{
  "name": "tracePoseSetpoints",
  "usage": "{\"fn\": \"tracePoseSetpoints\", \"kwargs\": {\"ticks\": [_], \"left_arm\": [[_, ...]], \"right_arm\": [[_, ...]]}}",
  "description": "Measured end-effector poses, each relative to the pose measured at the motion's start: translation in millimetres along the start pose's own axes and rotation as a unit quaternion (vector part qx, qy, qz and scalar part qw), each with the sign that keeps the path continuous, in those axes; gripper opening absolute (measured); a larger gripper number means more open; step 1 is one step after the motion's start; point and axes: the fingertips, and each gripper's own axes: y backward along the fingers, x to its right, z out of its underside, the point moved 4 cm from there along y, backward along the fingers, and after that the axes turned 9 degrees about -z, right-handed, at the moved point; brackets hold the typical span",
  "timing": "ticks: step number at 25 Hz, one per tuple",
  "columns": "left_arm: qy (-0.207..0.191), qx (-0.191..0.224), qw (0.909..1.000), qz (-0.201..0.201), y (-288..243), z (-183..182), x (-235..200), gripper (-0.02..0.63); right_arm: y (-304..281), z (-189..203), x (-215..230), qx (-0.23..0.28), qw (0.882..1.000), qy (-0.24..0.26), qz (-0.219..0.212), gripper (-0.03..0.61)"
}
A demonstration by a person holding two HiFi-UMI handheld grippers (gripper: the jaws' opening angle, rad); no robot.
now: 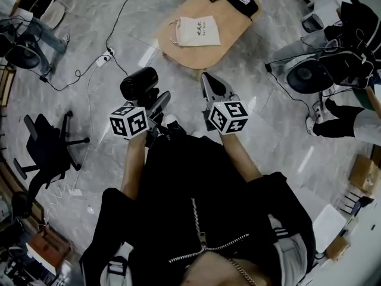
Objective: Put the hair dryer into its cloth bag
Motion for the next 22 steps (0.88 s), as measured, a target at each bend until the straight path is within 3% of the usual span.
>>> {"fn": "tracePoseSetpoints", "kwargs": {"ticks": [9, 22], "left_arm": [[-0.02, -0.018, 0.9996, 0.013, -0.8, -20.8, -36.5, 0.216], [-0.019, -0.04, 0.9987, 0.026, -7.5, -35.4, -73.1, 0.216]], "right_arm": [[-35.4, 0.8, -14.8, 0.002, 1.0, 0.0, 0.021, 0.011], [-67.0, 11.2, -18.8, -0.006, 0.999, -0.015, 0.044, 0.011]]}}
